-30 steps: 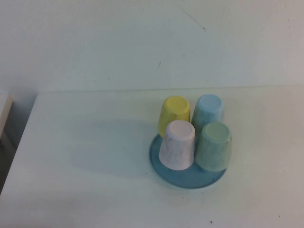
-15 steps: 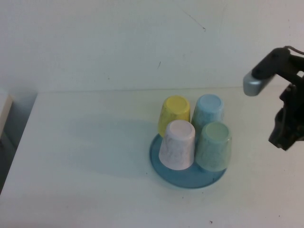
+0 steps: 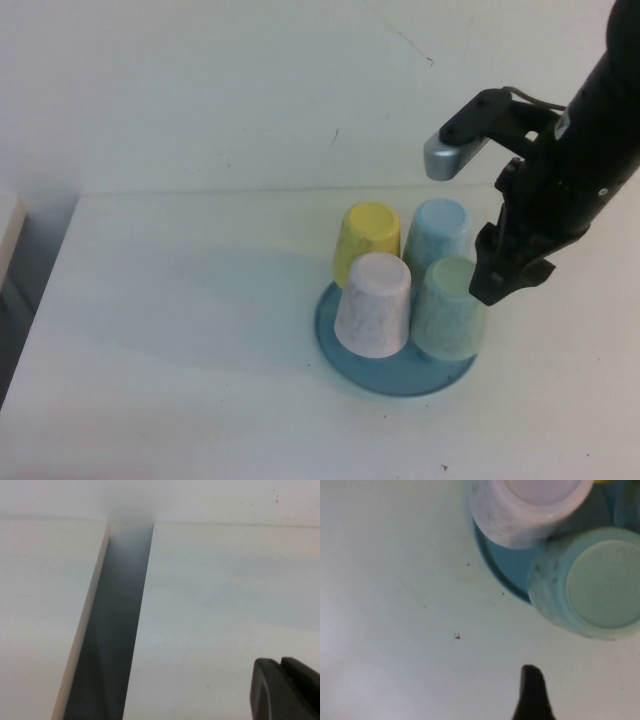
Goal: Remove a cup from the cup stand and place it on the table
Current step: Pick up the cup from the rack
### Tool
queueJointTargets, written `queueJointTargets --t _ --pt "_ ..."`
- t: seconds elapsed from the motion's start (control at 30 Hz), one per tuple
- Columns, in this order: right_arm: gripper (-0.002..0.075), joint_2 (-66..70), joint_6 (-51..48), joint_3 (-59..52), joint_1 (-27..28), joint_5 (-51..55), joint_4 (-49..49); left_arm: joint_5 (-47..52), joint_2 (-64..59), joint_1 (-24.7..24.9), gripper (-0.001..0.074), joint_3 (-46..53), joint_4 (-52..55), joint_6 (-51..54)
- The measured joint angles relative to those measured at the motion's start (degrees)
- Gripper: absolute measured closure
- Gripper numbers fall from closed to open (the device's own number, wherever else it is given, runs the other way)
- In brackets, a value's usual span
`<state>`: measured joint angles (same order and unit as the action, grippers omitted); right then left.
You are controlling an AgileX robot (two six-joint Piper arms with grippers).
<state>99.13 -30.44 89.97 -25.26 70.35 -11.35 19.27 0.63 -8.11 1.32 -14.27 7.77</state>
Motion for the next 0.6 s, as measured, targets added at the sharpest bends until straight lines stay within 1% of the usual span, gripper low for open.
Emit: queueJointTargets --t 0.07,0.2,0.43,0.6 --pt "0.0260 1.6 0.0 1.2 -0.5 0.0 -0.1 0.0 0.0 0.0 0.0738 0.0 0.0 0.0" --pt "0.0247 4.7 0.0 3.7 -1.4 0.0 -0.1 0.0 0.0 0.0 0.0738 0.0 0.0 0.0" --pt "0.0244 9.2 0.0 6.0 -3.2 0.0 0.9 0.0 0.0 0.0 0.0738 0.0 0.1 0.0" --pt "0.0244 10.2 0.0 6.4 -3.2 0.0 2.3 0.0 0.0 0.0 0.0738 0.0 0.1 0.0"
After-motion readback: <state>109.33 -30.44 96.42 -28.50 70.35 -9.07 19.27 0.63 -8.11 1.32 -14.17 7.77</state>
